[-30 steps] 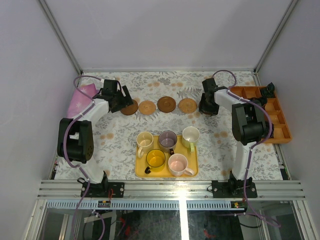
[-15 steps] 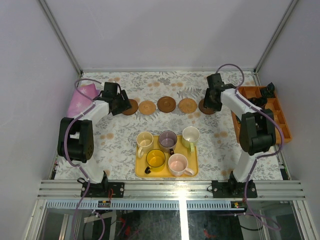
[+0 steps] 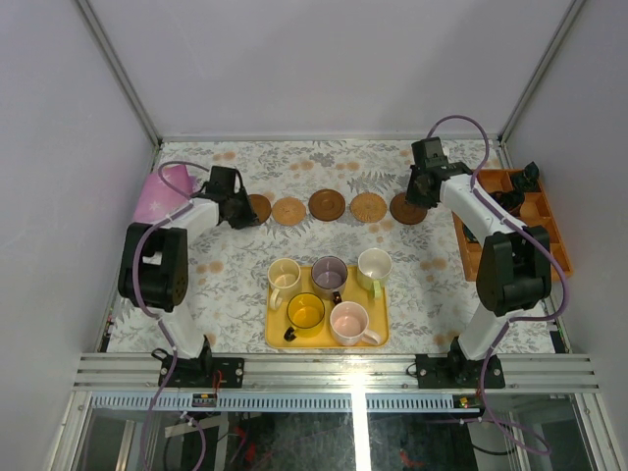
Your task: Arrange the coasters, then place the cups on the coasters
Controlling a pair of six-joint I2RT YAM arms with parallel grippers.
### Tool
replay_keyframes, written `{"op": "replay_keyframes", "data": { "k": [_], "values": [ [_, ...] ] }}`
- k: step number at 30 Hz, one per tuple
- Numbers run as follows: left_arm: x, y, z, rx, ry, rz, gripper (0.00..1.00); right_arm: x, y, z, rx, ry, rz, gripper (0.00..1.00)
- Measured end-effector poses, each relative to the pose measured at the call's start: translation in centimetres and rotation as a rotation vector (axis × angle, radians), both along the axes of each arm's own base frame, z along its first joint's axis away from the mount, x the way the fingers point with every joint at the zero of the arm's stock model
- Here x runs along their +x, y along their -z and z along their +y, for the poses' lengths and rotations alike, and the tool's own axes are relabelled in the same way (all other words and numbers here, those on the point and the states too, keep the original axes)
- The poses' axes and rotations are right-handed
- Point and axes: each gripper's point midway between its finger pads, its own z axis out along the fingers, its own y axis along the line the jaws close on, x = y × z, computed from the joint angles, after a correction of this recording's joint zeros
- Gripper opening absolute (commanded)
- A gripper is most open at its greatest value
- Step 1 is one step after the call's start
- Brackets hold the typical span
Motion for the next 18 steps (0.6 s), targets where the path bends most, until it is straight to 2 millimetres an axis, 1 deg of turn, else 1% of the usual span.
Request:
{"op": "replay_keyframes", "data": {
  "k": [4,10,15,18],
  "values": [
    [-0.3,1.2,-1.5,-0.021,0.043,0.023,0.0,0.1,-0.1,0.0,0.002,0.0,-0.006,0.14],
    [-1.1,3.9,-4.4,-0.057,0.119,0.089,0.0,0.3,-0.1,0.1,0.004,0.001,-0.014,0.13],
    [0.0,3.9,-5.9,-0.081,0.152,0.073,0.0,0.5,-0.2,0.1,0.005,0.001,-0.022,0.12],
    [0.8,3.9,-6.3,-0.091,0.152,0.062,0.0,0.6,-0.3,0.1,0.006,0.001,-0.025,0.12]
  ]
}}
